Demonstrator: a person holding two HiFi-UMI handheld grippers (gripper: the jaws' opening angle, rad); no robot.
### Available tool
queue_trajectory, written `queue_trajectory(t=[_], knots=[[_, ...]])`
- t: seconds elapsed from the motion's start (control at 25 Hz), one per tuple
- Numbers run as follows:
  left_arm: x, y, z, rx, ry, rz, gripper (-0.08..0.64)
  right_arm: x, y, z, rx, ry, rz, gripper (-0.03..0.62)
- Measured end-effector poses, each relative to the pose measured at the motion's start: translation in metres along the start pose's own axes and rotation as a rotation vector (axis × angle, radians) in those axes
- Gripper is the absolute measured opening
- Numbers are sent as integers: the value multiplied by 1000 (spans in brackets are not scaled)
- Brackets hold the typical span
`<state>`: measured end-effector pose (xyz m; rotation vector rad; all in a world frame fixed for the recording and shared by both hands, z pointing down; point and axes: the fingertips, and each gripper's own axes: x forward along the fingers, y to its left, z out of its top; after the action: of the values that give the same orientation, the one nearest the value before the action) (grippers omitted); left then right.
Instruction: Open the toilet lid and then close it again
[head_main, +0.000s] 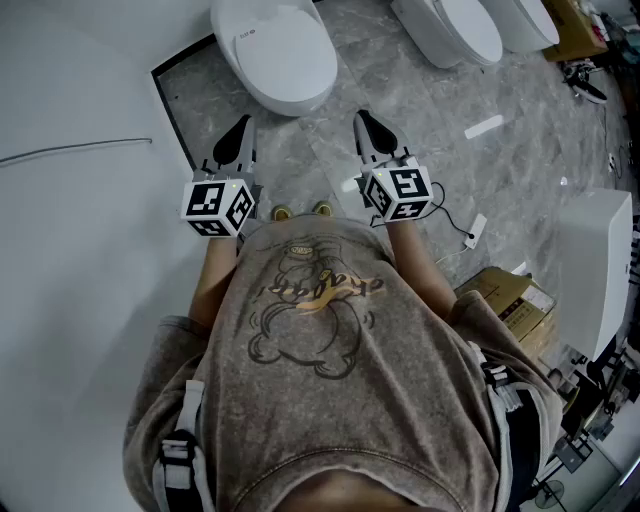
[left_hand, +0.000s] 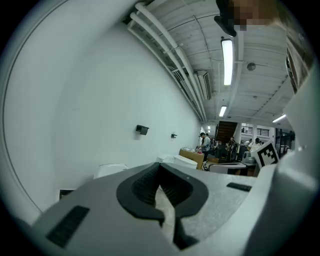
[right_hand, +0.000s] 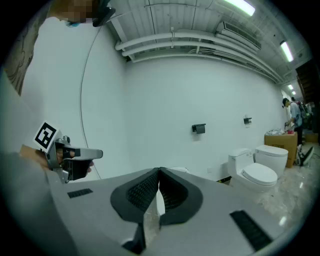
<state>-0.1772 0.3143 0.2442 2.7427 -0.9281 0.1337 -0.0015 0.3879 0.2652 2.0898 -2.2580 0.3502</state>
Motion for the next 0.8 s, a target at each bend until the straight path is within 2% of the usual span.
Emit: queue_trajectory(t=[0.48,0.8], knots=[[25,-2,-16,6,37,19,8,12,-18,-13,38,16,72,28],[59,20,-41,-44,58,22,8,52,-33,-39,54,64,107,28]])
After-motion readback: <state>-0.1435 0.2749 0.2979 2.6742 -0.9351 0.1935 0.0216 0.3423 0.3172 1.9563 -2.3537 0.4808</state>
